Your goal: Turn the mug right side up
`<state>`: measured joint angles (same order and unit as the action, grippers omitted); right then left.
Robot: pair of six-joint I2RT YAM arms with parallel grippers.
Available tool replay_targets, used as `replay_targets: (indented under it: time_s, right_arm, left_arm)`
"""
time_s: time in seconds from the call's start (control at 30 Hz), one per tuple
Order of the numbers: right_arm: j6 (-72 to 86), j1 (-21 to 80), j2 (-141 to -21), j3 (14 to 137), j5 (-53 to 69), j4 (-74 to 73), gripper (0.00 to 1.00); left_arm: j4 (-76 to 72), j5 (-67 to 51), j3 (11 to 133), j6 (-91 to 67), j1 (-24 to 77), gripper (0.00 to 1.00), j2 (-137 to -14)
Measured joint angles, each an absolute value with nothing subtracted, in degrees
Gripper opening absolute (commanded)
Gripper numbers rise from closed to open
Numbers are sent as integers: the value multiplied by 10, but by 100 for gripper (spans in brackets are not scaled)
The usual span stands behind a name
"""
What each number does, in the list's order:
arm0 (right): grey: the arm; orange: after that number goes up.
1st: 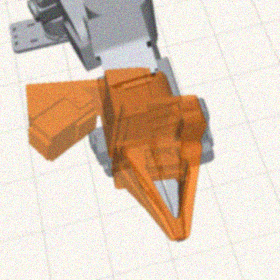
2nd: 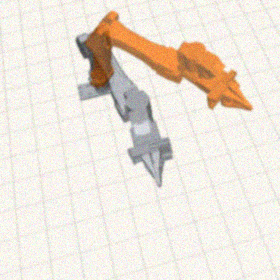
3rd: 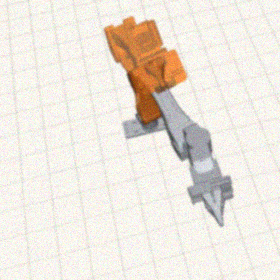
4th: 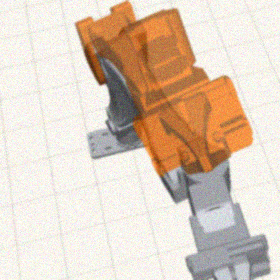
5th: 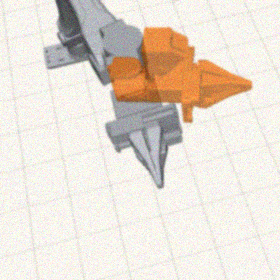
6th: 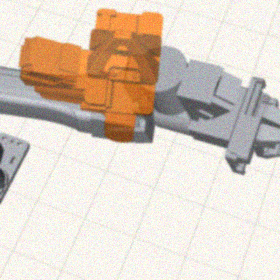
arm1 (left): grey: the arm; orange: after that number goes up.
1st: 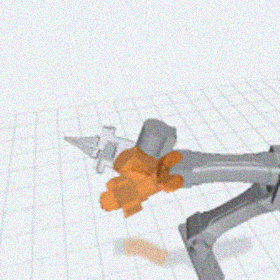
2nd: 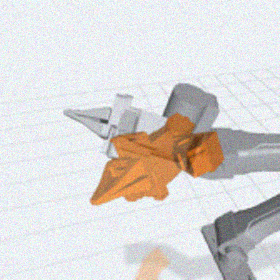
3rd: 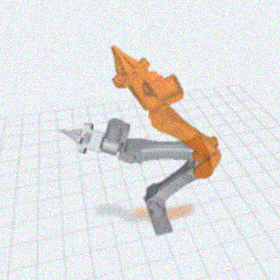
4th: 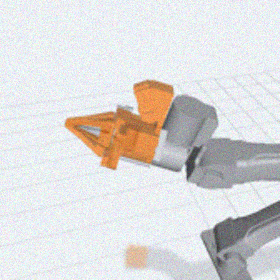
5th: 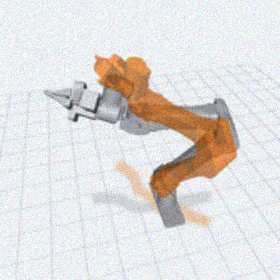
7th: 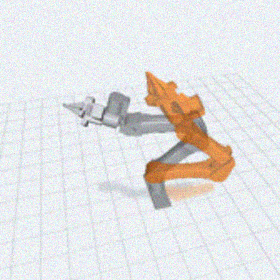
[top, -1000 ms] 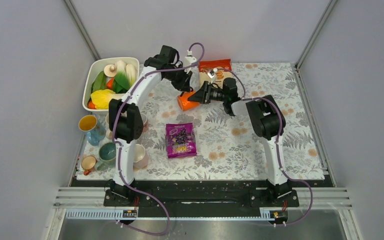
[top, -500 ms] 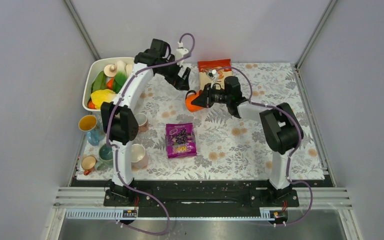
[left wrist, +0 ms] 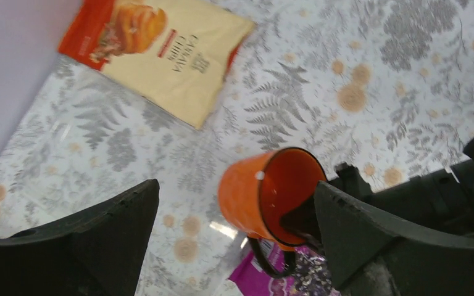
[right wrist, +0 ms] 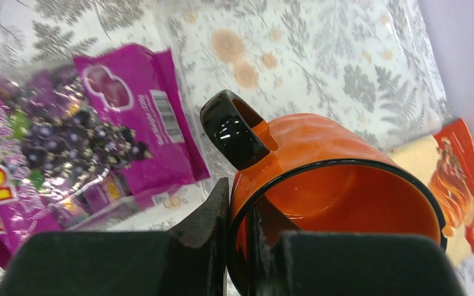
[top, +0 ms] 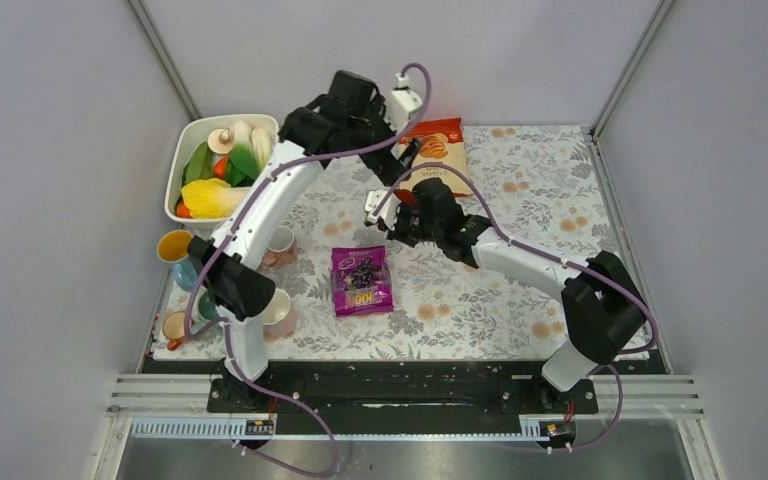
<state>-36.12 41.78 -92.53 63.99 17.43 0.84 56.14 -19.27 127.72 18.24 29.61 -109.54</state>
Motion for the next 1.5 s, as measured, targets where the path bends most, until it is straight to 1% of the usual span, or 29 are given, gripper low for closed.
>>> replay_targets:
  time_s: [0.13, 0.3, 0.43, 0.53, 0.6, 0.63, 0.7, 0.73, 0.83, 0.87, 0.93, 0.97, 1.0, 1.07, 1.13, 1.2, 1.37, 1.5]
  right_arm:
    - [-394, 421, -925, 640, 135, -26, 0]
    - [-406, 435, -925, 637, 115, -64, 0]
    - [-404, 439, -924, 637, 110, -66, 0]
    - [-401, 438, -920, 637, 105, -61, 0]
    - [-399, 438, -919, 637, 102, -57, 0]
    - [-399, 439, -919, 637, 100, -55, 0]
    - [-397, 439, -919, 639, 101, -47, 0]
    - [-398, 441, -919, 641, 100, -40, 0]
    - [-403, 442, -918, 650, 108, -53, 0]
    - [-401, 442, -918, 650, 111, -55, 2]
    - [-396, 441, -918, 650, 110, -54, 18]
    - [-394, 441, -918, 650, 108, -53, 30]
    - [-392, 441, -918, 650, 105, -53, 47]
    - [-397, 445, -918, 649, 94, -53, 74]
    - [-393, 451, -915, 645, 79, -40, 94]
    - [-378, 448, -901, 642, 60, -30, 99]
    - [-366, 439, -832, 627, 55, -8, 99]
    - [-371, 439, -780, 610, 95, -18, 99]
  left_arm:
    - [556, -165, 1228, 191, 342, 98, -1095]
    - [507, -81, 1146, 212, 364, 86, -1096]
    - [496, -26, 1107, 232, 365, 82, -1101]
    - [488, -8, 1088, 241, 367, 69, -1109]
    - [482, -3, 1080, 244, 373, 55, -1115]
    - [477, -3, 1075, 245, 376, 43, -1117]
    - [473, -7, 1071, 240, 380, 4, -1123]
    - [472, -13, 1070, 237, 384, 0, -1124]
    - [470, 7, 1062, 286, 396, 0, -1126]
    - [471, 8, 1062, 289, 396, 0, -1126]
    - [467, 8, 1060, 290, 396, 0, -1126]
    - [465, 7, 1060, 290, 396, 0, -1126]
    - [464, 6, 1060, 290, 394, 0, -1126]
    - [458, 2, 1061, 278, 387, 0, -1127]
    - [455, 0, 1063, 264, 366, 0, -1130]
    - [454, 1, 1065, 249, 335, 0, -1135]
    - [471, -2, 1083, 224, 262, 0, -1148]
    - [491, -26, 1091, 206, 233, 0, -1148]
